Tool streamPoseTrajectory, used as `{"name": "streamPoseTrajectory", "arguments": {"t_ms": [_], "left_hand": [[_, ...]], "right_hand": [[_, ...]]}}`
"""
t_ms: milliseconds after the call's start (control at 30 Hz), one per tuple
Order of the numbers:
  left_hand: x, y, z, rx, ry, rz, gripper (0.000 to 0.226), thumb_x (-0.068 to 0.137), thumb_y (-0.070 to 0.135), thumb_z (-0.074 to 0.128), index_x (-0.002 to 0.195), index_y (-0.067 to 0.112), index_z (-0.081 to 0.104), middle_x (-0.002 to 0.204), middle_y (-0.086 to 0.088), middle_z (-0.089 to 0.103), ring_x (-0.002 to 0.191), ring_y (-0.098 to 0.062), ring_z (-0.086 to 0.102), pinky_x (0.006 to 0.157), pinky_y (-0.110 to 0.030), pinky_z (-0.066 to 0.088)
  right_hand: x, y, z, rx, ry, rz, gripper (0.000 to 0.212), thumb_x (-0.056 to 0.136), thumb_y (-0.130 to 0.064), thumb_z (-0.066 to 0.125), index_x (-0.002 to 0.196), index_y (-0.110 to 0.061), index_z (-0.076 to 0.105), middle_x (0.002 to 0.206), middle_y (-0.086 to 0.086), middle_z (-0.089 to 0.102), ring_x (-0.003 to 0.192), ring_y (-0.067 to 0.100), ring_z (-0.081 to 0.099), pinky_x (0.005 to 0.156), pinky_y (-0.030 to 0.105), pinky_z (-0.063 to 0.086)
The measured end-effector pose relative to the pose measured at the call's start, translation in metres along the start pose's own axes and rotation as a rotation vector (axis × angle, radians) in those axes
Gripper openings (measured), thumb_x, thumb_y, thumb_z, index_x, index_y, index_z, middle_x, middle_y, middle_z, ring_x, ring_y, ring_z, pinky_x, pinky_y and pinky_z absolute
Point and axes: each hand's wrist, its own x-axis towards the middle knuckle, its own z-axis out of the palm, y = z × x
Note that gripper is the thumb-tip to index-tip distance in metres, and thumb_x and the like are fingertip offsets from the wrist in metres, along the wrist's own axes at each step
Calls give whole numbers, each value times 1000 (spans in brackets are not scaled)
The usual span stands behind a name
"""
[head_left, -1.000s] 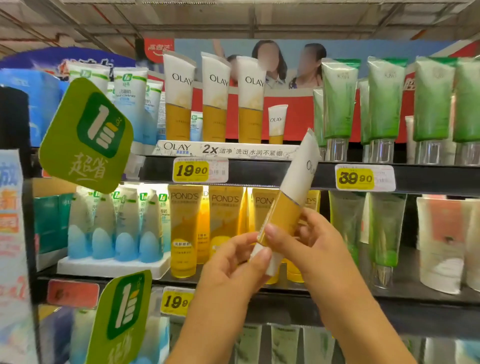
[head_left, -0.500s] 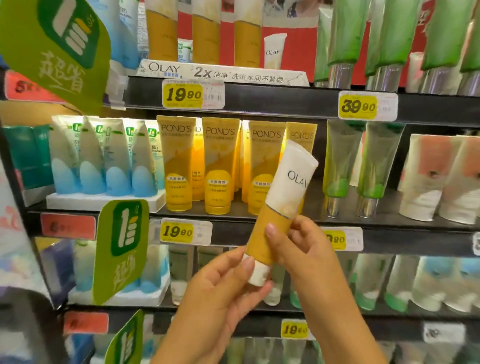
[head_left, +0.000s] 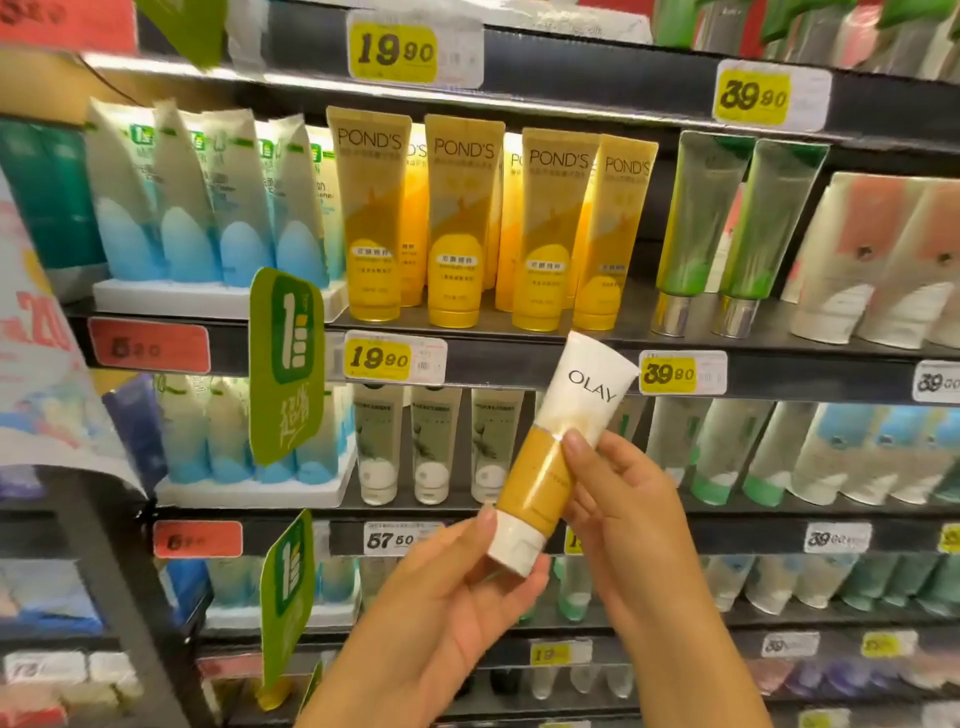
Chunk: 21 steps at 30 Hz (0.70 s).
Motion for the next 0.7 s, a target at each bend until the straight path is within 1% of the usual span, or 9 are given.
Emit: {"name": "streamPoseTrajectory", "arguments": {"t_ms": [133,233,300,333,400,467,567,600,700], "left_hand": [[-14,-5,-10,8,-28,-63,29,62,16,69,78,-8,73,91,-30,68,72,-33,69,60,-35,58],[-21,-8,-15,8,-18,-111,33,60,17,70,79,-10,72,92,-32,67,73,-34,69,61,-37,60],[-24,-10,-15,-24,-9,-137,34,60,18,69,78,-10,72,95,-33,67,74,-35,69,66,-41,60],[-25,-10,-15,-40,-9,-152,34,60,19,68,78,-10,73,96,-33,67,74,-36,70,68,-41,59],[-26,-12,-13,-65,-17,-182,34,64,21,65,77,-9,73,98,-33,66,74,-36,70,69,-42,58],[-26,-14,-11,-80,-34,-212,35,67,21,63,78,-10,73,96,-34,67,72,-36,70,66,-42,58],[-25,-18,-6,-105,-79,-239,33,69,18,61,80,-12,72,95,-33,66,71,-37,69,64,-43,59],[-24,-19,-3,-119,-89,-240,32,69,17,61,80,-12,72,97,-33,66,71,-37,69,63,-43,59],[-22,-21,5,-143,-120,-236,30,71,16,59,78,-9,73,97,-30,67,71,-34,69,54,-38,59]], "right_hand": [[-14,15,2,66,77,30,53,69,-27,68,114,-3,57,80,3,73,72,13,69,60,25,54],[-23,23,2,101,91,40,52,71,-25,67,115,1,55,75,1,72,68,11,69,57,24,54],[-27,25,2,120,98,50,49,71,-25,66,111,1,56,72,1,72,65,10,68,57,25,54],[-29,25,2,118,105,54,48,70,-26,66,109,1,58,72,1,71,64,11,67,58,26,54],[-32,24,2,104,122,63,52,69,-28,66,109,2,59,76,5,70,67,15,65,68,34,54],[-35,21,1,99,141,74,55,69,-29,67,113,2,58,84,10,69,69,18,64,72,39,53],[-39,14,2,100,158,75,57,69,-28,67,116,2,55,96,20,68,67,19,64,60,33,55],[-39,12,2,103,168,70,59,69,-28,67,117,2,53,98,22,67,68,20,64,59,32,55],[-40,3,-1,107,184,49,59,70,-27,66,119,2,52,91,18,66,67,19,63,63,35,54]]}}
